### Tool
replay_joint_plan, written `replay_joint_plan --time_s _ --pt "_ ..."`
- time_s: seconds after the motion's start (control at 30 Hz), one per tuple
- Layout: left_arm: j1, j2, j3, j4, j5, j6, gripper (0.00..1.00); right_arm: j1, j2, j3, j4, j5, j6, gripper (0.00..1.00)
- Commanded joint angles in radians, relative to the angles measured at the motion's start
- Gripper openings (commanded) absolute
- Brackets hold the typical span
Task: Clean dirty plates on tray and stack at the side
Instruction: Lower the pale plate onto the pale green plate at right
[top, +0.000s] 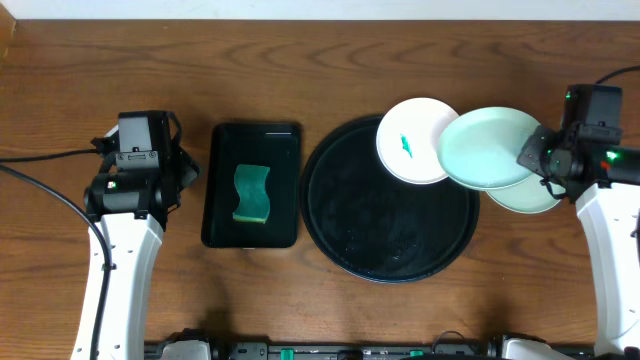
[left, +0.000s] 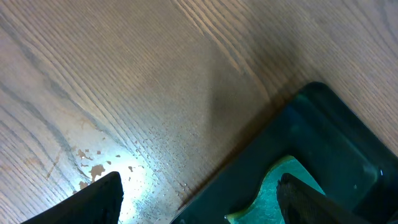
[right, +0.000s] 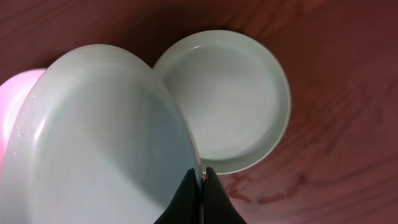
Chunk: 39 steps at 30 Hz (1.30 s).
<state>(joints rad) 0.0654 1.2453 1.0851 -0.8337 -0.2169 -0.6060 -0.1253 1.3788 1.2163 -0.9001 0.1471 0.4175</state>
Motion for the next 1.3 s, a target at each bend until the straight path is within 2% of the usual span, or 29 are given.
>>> replay_joint_plan --time_s 0.0,0.23,0.5,0.73,1.27 --pt "0.005 -0.004 -0.002 -0.003 -0.02 -0.002 0.8 -0.034 -0.021 0.012 -0.003 0.02 0.071 0.01" --pt "0.008 -0.004 -0.002 -0.003 -0.02 -0.002 0.8 -0.04 -0.021 0.012 -0.04 0.074 0.144 0.02" --pt "0.008 -0.004 -0.002 -0.003 -0.02 -0.001 0.8 -0.04 -0.021 -0.034 -0.103 0.359 0.394 0.02" --pt "0.008 -0.004 -0.002 -0.003 -0.02 -0.001 0.8 -0.04 -0.021 -0.154 -0.056 0.48 0.592 0.02" --pt "0.008 -0.004 -0.002 -0.003 -0.02 -0.002 0.8 -0.04 -0.019 -0.332 0.185 0.492 0.599 0.01"
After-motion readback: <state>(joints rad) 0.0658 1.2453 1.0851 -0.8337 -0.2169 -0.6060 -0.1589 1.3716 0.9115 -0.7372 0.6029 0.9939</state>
